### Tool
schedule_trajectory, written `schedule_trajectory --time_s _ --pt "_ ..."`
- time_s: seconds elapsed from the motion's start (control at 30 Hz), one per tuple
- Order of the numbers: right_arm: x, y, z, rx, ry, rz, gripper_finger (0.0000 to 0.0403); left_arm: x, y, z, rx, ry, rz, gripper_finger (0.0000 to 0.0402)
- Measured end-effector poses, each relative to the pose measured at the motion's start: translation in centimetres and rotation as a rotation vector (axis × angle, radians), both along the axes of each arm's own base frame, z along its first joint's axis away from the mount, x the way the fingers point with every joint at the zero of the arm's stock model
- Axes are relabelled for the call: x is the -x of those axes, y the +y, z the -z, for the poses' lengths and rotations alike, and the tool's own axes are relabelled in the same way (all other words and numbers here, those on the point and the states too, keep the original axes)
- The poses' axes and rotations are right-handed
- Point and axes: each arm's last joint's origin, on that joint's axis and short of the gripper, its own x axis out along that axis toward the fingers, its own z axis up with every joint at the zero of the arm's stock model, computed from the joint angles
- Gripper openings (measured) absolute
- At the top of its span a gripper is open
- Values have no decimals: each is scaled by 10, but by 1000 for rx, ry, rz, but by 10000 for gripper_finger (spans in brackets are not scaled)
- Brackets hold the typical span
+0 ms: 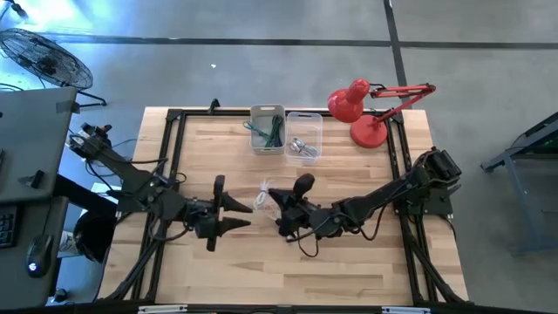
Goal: Pick & Place USB Port
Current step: Put the white charger cable into the transparent bin
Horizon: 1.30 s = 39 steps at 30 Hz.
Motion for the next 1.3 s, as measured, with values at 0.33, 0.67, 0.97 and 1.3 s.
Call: schedule_trajectory --time_s 0.33,0.67,0.97,1.3 --pt "19 11 6 115 92 252 0 32 -22 -19 -119 3 -142 149" --pt "54 42 29 152 114 312 0 52 -35 -16 -185 4 -232 149" --pt "51 19 54 -17 165 310 0 52 -35 -12 -152 25 -229 149" --pt "28 -38 99 -45 297 472 0 52 -36 -10 -105 39 -195 149"
